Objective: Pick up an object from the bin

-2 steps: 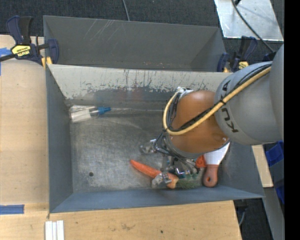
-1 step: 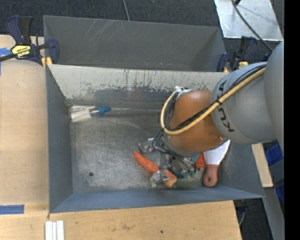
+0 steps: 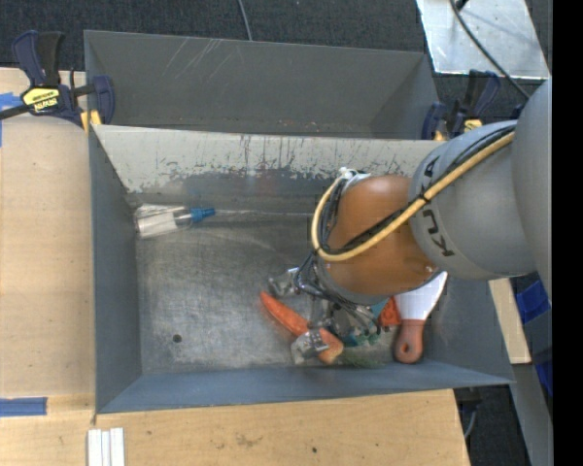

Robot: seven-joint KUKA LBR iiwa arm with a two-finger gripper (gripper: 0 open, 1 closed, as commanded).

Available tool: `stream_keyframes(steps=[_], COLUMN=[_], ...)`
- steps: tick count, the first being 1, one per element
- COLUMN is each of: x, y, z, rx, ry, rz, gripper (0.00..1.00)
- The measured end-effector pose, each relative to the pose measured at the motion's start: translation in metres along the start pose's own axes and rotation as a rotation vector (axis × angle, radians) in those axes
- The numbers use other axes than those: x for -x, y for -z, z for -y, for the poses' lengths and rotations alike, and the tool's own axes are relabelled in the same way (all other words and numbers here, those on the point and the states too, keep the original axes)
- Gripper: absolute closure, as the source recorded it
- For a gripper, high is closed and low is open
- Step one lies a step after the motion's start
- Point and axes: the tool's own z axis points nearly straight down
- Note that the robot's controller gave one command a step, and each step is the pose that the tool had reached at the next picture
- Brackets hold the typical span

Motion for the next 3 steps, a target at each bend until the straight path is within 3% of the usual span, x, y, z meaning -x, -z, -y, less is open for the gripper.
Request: stream_keyframes(steps=[3], x=[-0.0034], y=[0.0055], z=[0.0000], rx=[0.000], ry=[0.001], rz=[-0.009], gripper=[1.00])
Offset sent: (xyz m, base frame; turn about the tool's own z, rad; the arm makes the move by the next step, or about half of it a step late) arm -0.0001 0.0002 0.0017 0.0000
